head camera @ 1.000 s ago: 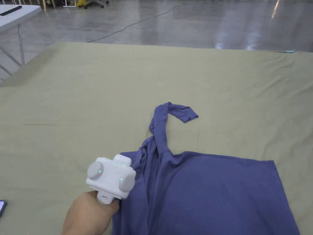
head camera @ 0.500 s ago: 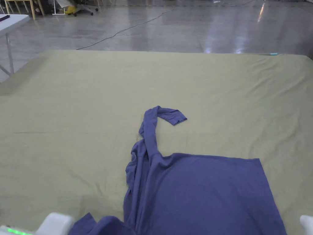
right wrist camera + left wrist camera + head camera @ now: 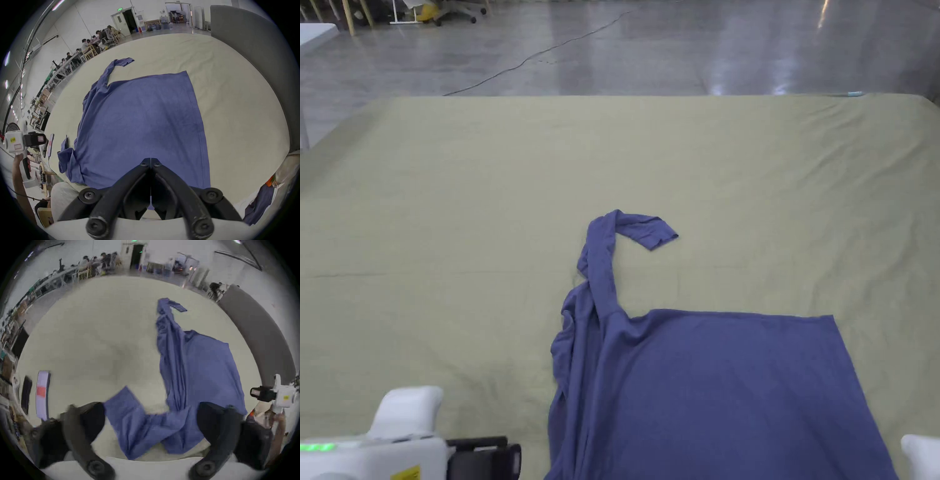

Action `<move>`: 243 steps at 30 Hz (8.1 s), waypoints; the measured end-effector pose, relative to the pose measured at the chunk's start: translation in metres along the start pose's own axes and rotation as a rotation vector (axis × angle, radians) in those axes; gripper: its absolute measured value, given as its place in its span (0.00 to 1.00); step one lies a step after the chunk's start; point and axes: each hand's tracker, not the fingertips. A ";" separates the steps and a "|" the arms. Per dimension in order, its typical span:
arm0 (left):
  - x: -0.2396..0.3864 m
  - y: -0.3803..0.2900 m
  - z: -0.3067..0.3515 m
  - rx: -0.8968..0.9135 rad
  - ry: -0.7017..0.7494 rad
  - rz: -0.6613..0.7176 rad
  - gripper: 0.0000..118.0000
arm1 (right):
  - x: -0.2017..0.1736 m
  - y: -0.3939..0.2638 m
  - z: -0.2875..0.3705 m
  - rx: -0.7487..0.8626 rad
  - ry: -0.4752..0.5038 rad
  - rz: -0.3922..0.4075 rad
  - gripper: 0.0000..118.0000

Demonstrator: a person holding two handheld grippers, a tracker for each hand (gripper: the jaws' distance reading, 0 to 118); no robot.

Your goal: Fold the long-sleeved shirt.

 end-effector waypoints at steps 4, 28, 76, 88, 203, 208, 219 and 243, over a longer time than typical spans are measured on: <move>0.022 0.043 -0.044 0.036 0.055 -0.101 0.04 | -0.004 0.004 -0.011 0.006 0.015 -0.023 0.00; 0.020 0.144 -0.145 -0.023 -0.141 -0.008 0.00 | 0.023 0.064 -0.037 -0.022 0.020 -0.017 0.00; 0.060 0.348 0.123 0.389 -0.082 -0.218 0.00 | -0.052 0.383 0.179 0.388 -0.215 0.336 0.00; 0.056 0.520 0.178 0.573 -0.058 -0.010 0.00 | -0.082 0.524 0.245 0.569 -0.370 0.269 0.00; 0.003 -0.044 -0.014 0.117 -0.008 0.031 0.00 | -0.153 0.355 -0.314 -0.245 -0.060 -0.005 0.71; 0.006 -0.044 -0.018 0.081 -0.022 0.033 0.00 | -0.175 0.352 -0.307 -0.210 -0.166 0.165 0.48; 0.013 -0.046 -0.016 0.083 -0.039 0.016 0.00 | -0.187 0.345 -0.211 -0.035 -0.012 0.257 0.00; -0.009 -0.040 0.014 0.078 -0.278 0.228 0.00 | -0.119 0.042 -0.121 -0.283 0.109 0.251 0.25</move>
